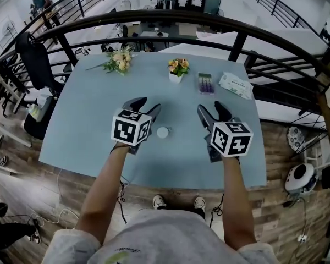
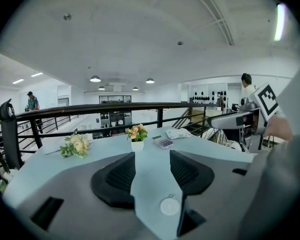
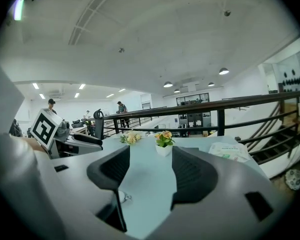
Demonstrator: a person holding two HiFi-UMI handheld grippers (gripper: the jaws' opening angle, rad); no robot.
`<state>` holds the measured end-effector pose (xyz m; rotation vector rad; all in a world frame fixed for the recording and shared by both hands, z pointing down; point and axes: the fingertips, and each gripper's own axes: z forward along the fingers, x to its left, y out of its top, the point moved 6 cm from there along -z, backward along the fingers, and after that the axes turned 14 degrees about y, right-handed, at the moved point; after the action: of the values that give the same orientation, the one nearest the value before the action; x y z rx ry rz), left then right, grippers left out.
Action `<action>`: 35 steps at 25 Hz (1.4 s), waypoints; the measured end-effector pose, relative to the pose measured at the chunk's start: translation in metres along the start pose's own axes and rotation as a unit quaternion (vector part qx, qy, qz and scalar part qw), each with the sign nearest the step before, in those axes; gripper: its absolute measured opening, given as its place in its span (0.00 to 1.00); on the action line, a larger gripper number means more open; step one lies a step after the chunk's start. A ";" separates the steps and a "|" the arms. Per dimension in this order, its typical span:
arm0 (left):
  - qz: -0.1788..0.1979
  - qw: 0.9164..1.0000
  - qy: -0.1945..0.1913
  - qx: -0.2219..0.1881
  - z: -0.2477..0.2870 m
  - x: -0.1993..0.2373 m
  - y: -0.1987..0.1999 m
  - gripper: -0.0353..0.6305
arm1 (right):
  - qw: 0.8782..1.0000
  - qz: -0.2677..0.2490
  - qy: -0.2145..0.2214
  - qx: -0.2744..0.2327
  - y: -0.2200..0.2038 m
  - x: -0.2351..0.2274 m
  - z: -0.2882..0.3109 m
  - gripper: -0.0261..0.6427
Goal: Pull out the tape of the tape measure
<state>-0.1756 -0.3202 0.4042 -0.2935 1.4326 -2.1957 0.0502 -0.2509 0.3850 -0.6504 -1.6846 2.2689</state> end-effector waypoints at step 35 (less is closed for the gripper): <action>0.172 0.952 -0.176 0.180 0.070 -0.055 -0.128 0.46 | 0.998 0.054 -0.035 0.009 -0.051 -0.017 0.021 0.41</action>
<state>-0.1348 -0.3064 0.5542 -0.2656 0.8029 -1.9469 0.0514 -0.2601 0.4418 -0.6815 -1.6969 2.4035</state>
